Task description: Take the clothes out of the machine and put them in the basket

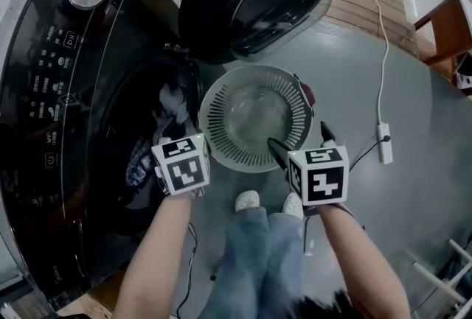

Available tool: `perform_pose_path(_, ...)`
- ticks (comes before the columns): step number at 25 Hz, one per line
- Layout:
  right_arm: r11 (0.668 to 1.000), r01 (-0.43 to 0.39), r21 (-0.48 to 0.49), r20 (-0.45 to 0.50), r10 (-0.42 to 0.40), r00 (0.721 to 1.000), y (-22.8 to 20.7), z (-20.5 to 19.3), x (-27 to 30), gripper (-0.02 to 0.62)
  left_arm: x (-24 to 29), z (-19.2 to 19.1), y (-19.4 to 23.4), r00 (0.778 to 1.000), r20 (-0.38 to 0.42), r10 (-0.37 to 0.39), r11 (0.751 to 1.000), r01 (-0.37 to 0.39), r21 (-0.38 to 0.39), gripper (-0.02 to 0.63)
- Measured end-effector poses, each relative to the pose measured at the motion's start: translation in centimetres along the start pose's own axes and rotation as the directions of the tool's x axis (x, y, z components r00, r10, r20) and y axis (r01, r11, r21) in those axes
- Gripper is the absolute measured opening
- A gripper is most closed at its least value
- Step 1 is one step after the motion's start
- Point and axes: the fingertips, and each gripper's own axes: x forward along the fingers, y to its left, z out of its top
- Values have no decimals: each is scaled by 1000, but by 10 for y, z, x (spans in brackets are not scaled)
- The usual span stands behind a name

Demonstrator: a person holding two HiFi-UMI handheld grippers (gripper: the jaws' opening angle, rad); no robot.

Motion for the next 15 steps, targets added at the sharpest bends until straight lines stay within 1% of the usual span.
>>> perform_pose_path(2, 1000, 1, 1, -1, -1, 1000, -3, -1, 0, 528, -2, 5, -16, 999, 10, -45, 999, 45, -2, 34)
perform_pose_path(4, 1000, 6, 3, -2, -6, 1000, -8, -2, -1, 528, -5, 10, -37, 994, 25, -107, 994, 106, 26, 34)
perform_pose_path(6, 1000, 14, 11, -5, -14, 1000, -13, -5, -1, 528, -9, 16, -59, 985, 40, -168, 984, 165, 73, 34)
perform_pose_path(8, 1000, 23, 21, -8, -23, 1000, -19, -7, 0, 528, -16, 25, -80, 971, 63, -232, 970, 226, 93, 34)
perform_pose_path(10, 999, 34, 33, -14, -33, 999, -24, -10, 0, 528, -25, 37, -100, 947, 98, -307, 950, 298, 95, 34)
perform_pose_path(11, 998, 40, 41, -17, -39, 999, -27, -12, -1, 528, -31, 43, -111, 930, 116, -349, 936, 338, 100, 34)
perform_pose_path(14, 996, 53, 69, -32, -51, 998, -34, -18, -2, 528, -48, 58, -143, 864, 162, -477, 878, 464, 114, 34)
perform_pose_path(15, 996, 56, 74, -35, -54, 998, -36, -19, -2, 526, -51, 61, -151, 846, 171, -505, 863, 492, 113, 34)
